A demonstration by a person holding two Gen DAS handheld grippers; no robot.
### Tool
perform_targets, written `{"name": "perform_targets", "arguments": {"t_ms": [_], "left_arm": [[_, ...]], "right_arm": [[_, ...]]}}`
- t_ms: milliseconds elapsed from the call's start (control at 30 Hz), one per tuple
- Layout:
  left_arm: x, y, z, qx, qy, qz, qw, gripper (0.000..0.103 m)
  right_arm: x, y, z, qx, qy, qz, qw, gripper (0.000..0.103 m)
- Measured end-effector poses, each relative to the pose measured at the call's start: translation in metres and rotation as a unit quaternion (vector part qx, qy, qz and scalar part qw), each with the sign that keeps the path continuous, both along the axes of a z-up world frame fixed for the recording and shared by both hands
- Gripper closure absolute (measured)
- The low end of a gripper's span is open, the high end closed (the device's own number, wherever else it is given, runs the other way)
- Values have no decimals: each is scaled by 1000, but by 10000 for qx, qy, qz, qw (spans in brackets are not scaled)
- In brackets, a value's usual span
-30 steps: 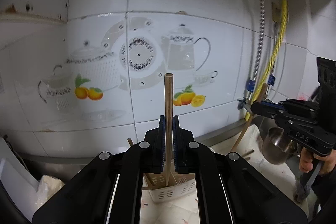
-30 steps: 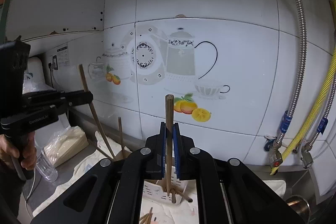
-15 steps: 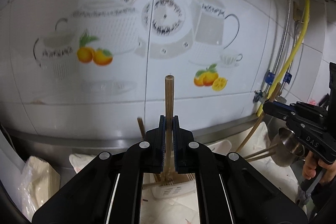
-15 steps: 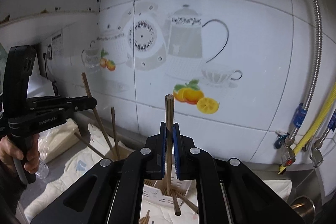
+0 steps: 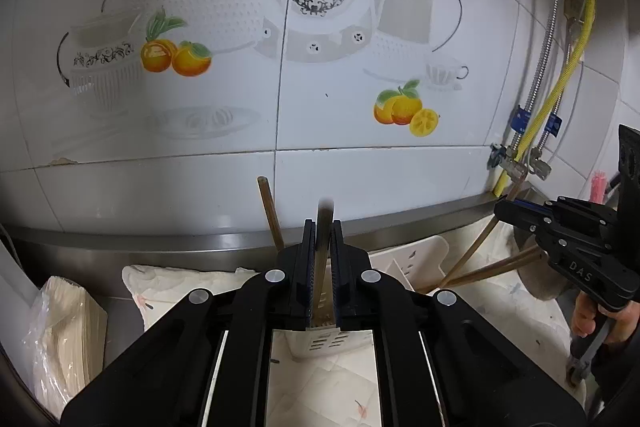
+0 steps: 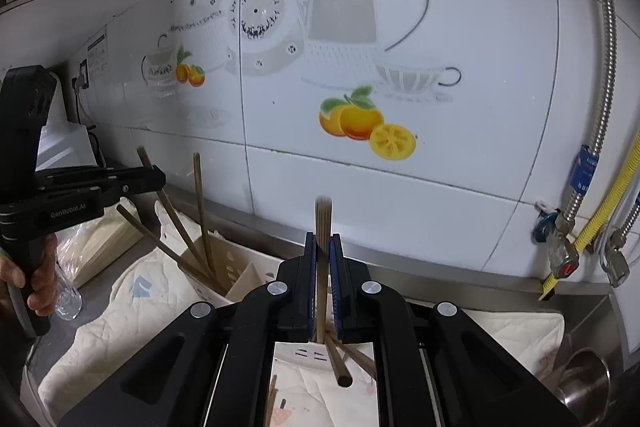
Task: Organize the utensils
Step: 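Open the right tool into the holder while the left tool releases its chopstick, then move both open tools back down to the remaining chopsticks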
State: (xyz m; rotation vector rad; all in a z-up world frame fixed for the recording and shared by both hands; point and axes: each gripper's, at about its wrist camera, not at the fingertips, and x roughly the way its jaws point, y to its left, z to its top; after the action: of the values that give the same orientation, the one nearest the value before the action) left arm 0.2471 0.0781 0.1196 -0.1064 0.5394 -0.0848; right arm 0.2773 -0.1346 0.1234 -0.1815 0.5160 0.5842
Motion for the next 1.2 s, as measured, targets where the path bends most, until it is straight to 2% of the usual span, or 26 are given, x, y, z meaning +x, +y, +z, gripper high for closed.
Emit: {"name": "perform_targets", "arguments": {"t_ms": [133, 200, 233, 267, 400, 467, 533, 667, 933, 1200], "left_arm": [[-2, -2, 2, 35, -9, -2, 10000, 91], [-4, -3, 4, 59, -42, 13, 10000, 83], [-5, -3, 5, 69, -54, 26, 10000, 75], [-7, -4, 6, 90, -79, 59, 9999, 68], [-17, -5, 11, 95, -149, 61, 9998, 64], [-26, -6, 13, 124, -219, 102, 9996, 53], [-36, -7, 14, 134, -275, 116, 9995, 51], [-58, -10, 14, 157, -385, 174, 9990, 36], [-99, -17, -9, 117, -384, 263, 9988, 23], [-126, -30, -45, 266, -174, 265, 9991, 22]], "right_arm": [[-1, -4, 0, 29, 8, -26, 10000, 96], [-3, -6, 1, 57, -10, -34, 10000, 95], [-3, -6, 2, 64, -18, -39, 10000, 94], [-5, -8, 4, 83, -31, -38, 10000, 91], [-14, -13, 10, 142, -123, -42, 9998, 82], [-22, -16, 13, 165, -189, -27, 9997, 78], [-31, -19, 16, 193, -253, -11, 9995, 71], [-54, -26, 16, 259, -321, 68, 9991, 66], [-98, -36, -9, 156, -248, 189, 9994, 59], [-130, -44, -63, -43, 187, 179, 9997, 58]]}}
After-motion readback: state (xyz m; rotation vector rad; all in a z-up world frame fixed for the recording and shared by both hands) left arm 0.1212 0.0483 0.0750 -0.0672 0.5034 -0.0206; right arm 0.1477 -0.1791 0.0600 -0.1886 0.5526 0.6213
